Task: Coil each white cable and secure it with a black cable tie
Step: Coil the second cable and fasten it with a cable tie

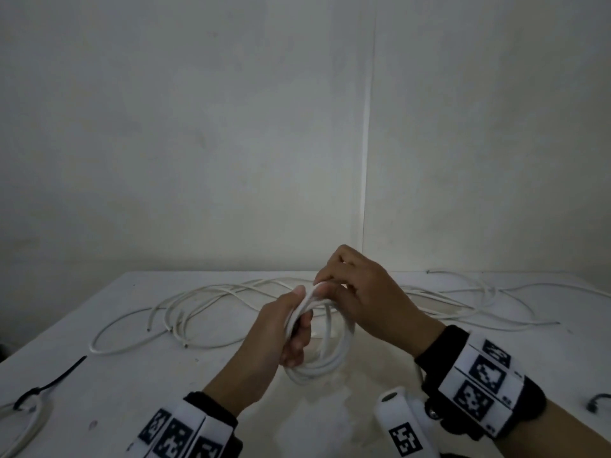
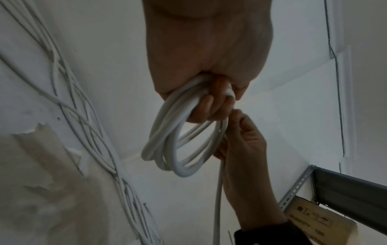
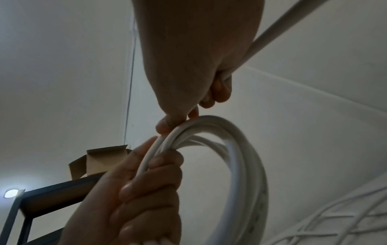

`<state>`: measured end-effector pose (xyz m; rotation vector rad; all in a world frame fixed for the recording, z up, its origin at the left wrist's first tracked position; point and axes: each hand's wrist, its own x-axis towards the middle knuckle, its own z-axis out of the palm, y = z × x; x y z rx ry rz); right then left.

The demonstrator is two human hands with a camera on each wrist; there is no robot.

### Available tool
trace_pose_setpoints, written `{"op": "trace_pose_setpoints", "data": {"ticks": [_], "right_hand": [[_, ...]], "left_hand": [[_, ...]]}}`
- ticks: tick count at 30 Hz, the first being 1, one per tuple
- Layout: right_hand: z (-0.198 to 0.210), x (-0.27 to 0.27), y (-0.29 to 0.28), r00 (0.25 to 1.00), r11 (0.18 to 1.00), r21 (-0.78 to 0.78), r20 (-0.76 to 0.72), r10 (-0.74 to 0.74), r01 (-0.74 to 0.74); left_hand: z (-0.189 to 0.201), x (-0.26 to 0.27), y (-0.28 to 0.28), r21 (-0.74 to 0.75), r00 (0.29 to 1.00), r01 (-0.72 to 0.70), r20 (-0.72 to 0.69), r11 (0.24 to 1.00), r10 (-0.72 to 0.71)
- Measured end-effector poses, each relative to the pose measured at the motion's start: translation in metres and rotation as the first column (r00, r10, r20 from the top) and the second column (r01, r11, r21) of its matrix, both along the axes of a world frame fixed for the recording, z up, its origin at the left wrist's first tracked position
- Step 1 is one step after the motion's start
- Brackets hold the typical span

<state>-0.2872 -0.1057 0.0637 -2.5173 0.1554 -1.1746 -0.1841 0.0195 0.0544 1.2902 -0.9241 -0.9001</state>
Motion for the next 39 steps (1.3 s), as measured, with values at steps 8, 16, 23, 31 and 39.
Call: {"op": "trace_pose_setpoints", "data": {"ticks": [8, 16, 23, 31, 39], "right_hand": [[0.002, -0.014, 0.004, 0.983, 0.853, 0.517, -0.111, 0.146, -0.068], [-0.006, -0.015, 0.004, 0.970, 0.901, 0.422, -0.163, 0.180, -0.097], [0.009, -0.022, 0.002, 0.921, 0.949, 0.314, -0.359, 0.150, -0.032], [0.014, -0.026, 0.003, 0.901, 0.930, 0.364, -0.416, 0.121, 0.043], [0.011, -0.032, 0.016, 0.956, 0.756, 0.647, -0.143, 0.256, -0.105]], "left_hand": [[0.001, 0.001, -0.003, -0.026, 0.984, -0.021, -0.180, 0.999, 0.015], [0.009, 0.002, 0.000, -0.053, 0.967, 0.082, -0.238, 0.995, -0.092], [0.001, 0.011, 0.001, -0.034, 0.977, 0.142, -0.158, 0.989, -0.145], [0.007, -0.006, -0.003, -0.050, 0.997, 0.008, 0.076, 0.999, -0.004], [0.010, -0.001, -0.003, -0.088, 0.986, -0.066, -0.160, 0.994, 0.052]]}}
